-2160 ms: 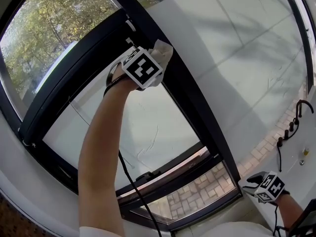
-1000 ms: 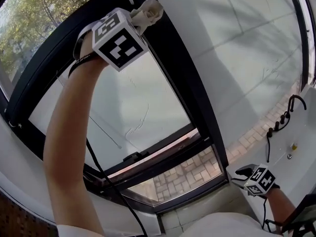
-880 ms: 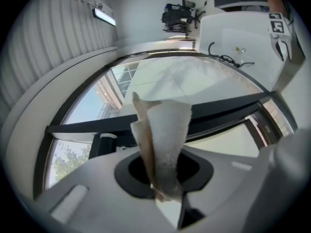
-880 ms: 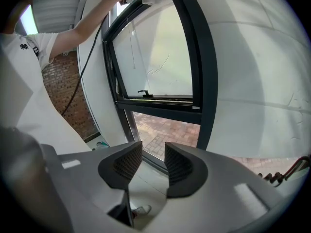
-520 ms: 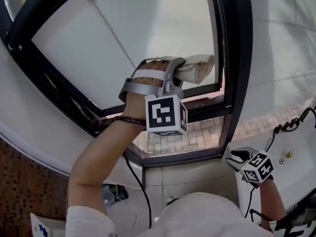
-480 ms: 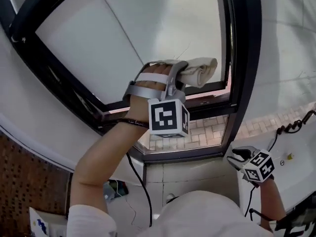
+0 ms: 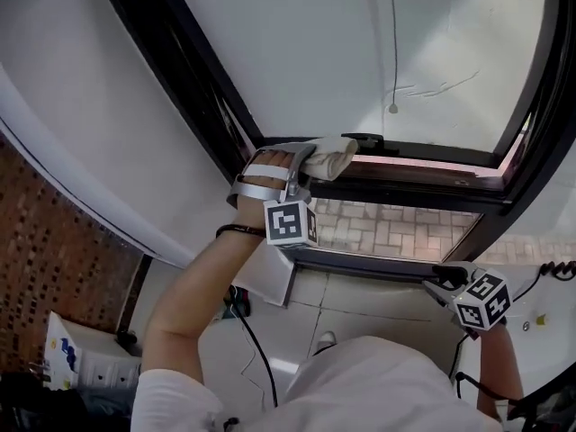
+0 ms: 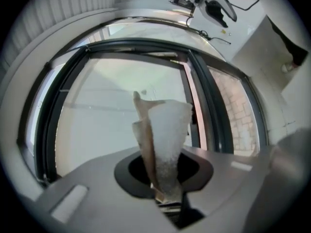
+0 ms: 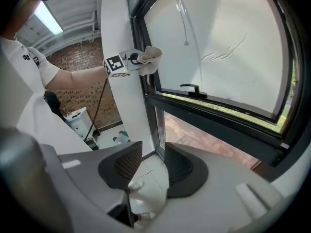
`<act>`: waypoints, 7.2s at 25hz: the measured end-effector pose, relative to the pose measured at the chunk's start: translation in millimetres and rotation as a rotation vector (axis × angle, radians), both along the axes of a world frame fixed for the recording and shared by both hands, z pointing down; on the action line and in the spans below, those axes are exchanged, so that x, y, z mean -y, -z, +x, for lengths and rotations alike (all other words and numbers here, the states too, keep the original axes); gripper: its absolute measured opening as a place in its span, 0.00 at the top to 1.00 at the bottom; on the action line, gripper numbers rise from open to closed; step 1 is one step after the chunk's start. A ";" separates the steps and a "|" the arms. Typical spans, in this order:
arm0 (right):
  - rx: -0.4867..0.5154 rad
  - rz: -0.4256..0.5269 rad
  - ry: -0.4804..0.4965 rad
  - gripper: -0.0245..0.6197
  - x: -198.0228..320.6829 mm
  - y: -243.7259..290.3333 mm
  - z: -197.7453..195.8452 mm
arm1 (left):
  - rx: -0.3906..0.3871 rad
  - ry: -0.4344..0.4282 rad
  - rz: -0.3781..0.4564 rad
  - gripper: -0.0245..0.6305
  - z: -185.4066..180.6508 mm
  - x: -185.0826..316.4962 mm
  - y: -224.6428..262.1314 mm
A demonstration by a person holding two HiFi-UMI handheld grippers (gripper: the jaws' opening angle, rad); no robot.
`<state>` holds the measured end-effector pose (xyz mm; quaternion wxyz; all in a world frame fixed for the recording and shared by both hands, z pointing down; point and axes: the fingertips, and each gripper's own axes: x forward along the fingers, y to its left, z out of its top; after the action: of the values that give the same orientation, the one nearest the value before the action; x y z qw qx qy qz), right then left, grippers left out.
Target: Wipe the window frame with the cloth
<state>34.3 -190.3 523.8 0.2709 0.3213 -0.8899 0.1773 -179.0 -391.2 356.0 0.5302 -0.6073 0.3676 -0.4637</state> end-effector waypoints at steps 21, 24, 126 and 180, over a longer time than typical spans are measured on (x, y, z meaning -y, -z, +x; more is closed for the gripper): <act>-0.049 -0.084 -0.166 0.74 -14.7 -13.2 -93.8 | -0.094 0.175 -0.289 0.82 -159.0 119.0 -165.0; -0.050 -0.099 -0.189 0.74 -20.7 -17.5 -97.1 | -0.094 0.164 -0.335 0.82 -156.7 114.6 -180.3; 0.151 -0.134 -0.332 0.74 -109.1 -83.7 190.3 | -0.158 -0.118 -0.709 0.83 333.9 -138.9 -216.4; 0.146 0.326 -0.416 0.74 -286.1 106.2 -36.1 | -0.977 -0.166 -0.941 0.82 -39.3 -437.0 -100.6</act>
<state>-1.8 95.8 417.6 0.1082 0.5231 -0.8387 0.1061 -218.3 45.7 456.5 0.0168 -0.9390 0.2760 -0.2045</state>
